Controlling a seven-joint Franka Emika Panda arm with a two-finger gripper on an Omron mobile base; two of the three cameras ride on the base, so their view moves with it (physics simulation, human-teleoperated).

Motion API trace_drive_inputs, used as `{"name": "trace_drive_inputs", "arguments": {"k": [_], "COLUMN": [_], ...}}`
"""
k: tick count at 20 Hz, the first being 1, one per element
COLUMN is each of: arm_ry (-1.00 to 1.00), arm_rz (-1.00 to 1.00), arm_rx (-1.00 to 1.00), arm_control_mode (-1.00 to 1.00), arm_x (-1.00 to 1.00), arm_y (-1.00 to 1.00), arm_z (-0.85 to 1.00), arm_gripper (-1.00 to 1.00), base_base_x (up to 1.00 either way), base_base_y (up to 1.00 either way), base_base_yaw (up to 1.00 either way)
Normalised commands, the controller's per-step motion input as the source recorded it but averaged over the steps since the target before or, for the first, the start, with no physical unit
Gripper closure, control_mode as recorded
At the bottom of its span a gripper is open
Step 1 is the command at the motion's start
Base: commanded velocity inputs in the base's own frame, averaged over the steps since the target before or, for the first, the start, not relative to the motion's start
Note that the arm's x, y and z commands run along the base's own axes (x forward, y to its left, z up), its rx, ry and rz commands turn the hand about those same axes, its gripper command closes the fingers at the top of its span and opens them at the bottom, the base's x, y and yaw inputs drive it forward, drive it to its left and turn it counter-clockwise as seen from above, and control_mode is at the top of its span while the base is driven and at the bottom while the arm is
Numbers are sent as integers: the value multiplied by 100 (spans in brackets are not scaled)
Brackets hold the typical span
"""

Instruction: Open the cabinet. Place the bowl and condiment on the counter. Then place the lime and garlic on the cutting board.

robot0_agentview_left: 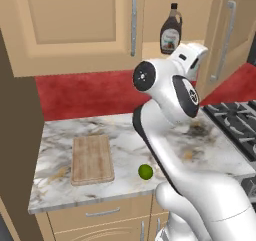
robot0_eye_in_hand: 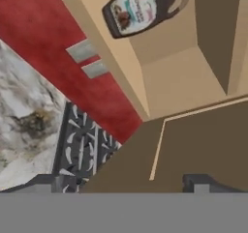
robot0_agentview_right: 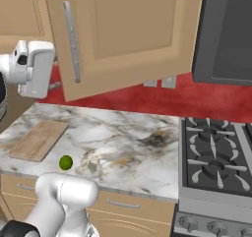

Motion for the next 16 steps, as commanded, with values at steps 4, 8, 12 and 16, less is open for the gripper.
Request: {"name": "trace_drive_inputs", "arguments": {"k": [4, 8, 12, 16], "arm_ry": [13, 13, 1, -3], "arm_rz": [-18, -16, -7, -2], "arm_rx": [0, 0, 1, 6], "arm_control_mode": [-100, -100, -100, -100], "arm_x": [-70, -71, -36, -2], "arm_y": [-100, -100, -100, -100], "arm_z": [1, 3, 0, 0], "arm_gripper": [-100, -100, -100, -100], "base_base_x": [0, 0, 0, 0], "base_base_y": [0, 0, 0, 0], "base_base_yaw": [0, 0, 0, 0]}}
